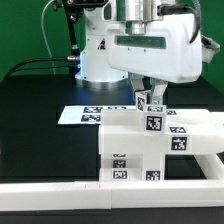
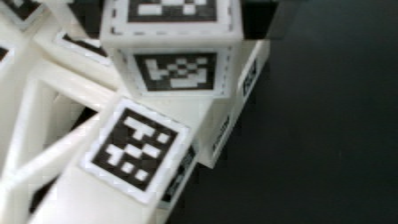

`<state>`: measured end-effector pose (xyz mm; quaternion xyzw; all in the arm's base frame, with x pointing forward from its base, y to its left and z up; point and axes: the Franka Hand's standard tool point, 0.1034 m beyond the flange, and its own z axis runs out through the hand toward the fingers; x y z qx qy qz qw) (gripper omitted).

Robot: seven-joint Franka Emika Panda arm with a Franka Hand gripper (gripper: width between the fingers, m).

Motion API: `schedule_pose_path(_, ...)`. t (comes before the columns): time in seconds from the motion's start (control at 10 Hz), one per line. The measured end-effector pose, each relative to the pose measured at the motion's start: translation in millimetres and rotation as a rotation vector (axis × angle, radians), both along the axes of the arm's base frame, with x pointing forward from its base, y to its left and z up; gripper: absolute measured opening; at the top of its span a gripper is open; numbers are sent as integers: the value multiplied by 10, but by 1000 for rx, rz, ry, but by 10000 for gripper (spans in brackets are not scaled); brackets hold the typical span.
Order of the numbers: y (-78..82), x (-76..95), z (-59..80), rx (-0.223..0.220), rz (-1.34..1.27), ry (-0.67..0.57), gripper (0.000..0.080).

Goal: Assemble chair

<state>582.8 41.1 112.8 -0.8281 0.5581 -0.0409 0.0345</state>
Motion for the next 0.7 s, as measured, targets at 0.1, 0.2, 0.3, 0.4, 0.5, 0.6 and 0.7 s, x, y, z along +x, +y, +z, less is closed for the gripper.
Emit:
schedule_pose_path(0.1,-2,-5,-2,18,-77,4,282)
schedule_pose_path(0.2,-40,-7,-1,57,-166,22,282)
schedule_pose_path(0.3,-57,-11,-2,93,-294,47,282)
schedule_pose_path(0.4,-44,-16,-5,105,-404,56,282)
schedule_pose_path(0.5,-42,-16,-8,124,-499,59,282)
schedule_pose_path(0.6,-40,-16,-8,144,-607,65,282)
schedule_pose_path(0.7,-30,-17,-8,153,-701,70,282)
